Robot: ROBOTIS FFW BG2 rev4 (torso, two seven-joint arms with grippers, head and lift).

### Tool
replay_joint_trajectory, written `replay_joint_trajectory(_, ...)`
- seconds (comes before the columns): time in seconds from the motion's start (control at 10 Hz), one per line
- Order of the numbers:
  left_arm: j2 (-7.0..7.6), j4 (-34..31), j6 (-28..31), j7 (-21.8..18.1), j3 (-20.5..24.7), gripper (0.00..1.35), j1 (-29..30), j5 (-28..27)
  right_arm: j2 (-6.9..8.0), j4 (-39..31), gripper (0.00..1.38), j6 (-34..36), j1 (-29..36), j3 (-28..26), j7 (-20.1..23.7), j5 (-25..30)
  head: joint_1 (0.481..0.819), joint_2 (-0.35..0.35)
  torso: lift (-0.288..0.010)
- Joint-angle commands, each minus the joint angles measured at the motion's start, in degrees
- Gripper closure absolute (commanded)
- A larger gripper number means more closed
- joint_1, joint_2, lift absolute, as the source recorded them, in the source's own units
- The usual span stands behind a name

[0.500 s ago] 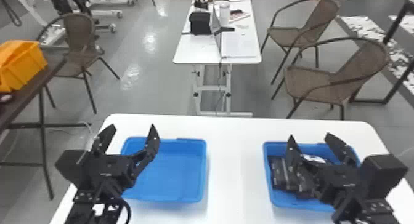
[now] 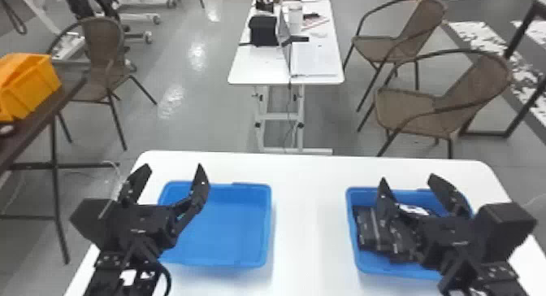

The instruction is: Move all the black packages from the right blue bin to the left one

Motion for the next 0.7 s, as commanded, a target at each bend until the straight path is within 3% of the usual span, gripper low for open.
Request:
replay_joint_trajectory(0.0,-0.01,0.0,-0.1,0.0,0.0,0.10,0.1,-0.1,0.02,0.1,0.25,0.0,0.0,0.0,-0.1,0.5,0.695,0.063,0.000)
replay_joint_trajectory(0.3,0.08,0.0,-0.3,0.0,0.1,0.10,0.3,0.1,0.37,6.9,0.25,-1.5,-0.7,-4.8,0.0,-2.6,0.695,0.047,0.000)
replay_joint_trajectory(0.6,0.43,0.0,-0.3,0.0,0.0,0.10,0.3,0.4,0.37,19.0,0.25,0.8,-6.9,-11.3,7.3,-2.8,0.695,-0.017,0.000)
